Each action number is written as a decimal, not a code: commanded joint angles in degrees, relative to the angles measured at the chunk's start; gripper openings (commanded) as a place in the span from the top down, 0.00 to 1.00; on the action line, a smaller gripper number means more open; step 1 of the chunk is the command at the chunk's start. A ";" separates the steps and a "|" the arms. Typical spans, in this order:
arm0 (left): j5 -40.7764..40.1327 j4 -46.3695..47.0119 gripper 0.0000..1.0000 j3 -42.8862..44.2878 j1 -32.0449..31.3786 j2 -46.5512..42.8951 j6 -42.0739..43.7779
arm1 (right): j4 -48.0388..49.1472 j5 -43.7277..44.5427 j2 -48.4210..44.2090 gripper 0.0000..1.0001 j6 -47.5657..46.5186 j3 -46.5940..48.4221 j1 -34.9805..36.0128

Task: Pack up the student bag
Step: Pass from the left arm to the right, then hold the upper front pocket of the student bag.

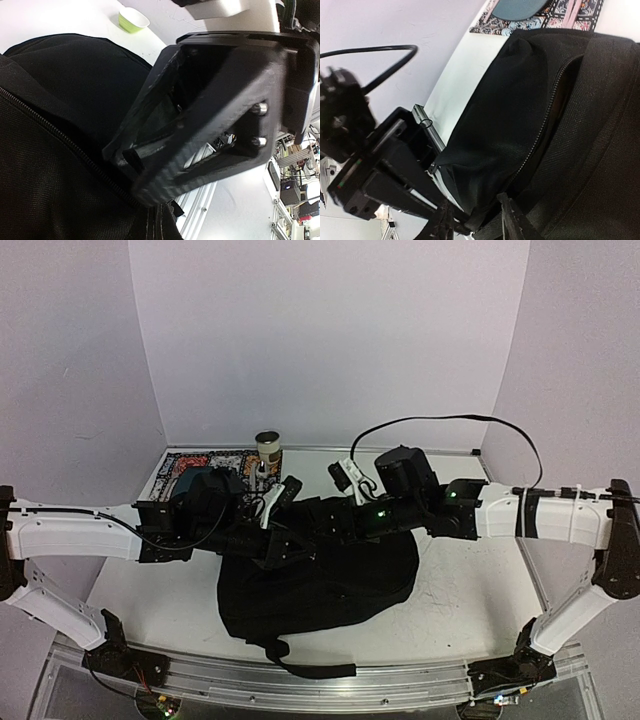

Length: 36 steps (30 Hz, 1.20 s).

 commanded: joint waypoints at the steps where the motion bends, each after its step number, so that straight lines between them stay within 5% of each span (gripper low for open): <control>1: 1.01 5.81 1.00 0.39 -0.03 -0.81 0.77 | 0.19 -2.11 1.29 0.75 -0.71 3.32 -0.17; 6: 1.37 5.74 0.98 -0.11 -0.02 -0.93 0.22 | 0.19 -1.47 1.34 1.00 -1.83 4.15 -0.18; 11: -1.88 5.54 0.78 -2.91 -0.30 -3.96 -2.19 | 0.14 0.52 1.43 1.00 -3.39 5.79 -0.26; 23: -7.70 3.07 0.52 -3.49 -3.05 -3.72 -3.49 | 0.04 1.40 4.64 1.00 -6.52 10.40 -0.22; 32: -13.81 2.59 0.49 -2.16 -4.62 1.42 -6.61 | 0.10 3.88 5.05 1.00 -6.27 10.87 -0.21; 36: -14.40 2.54 0.60 -0.94 -5.59 3.33 -6.90 | 0.10 4.72 5.22 1.00 -6.01 10.99 -0.25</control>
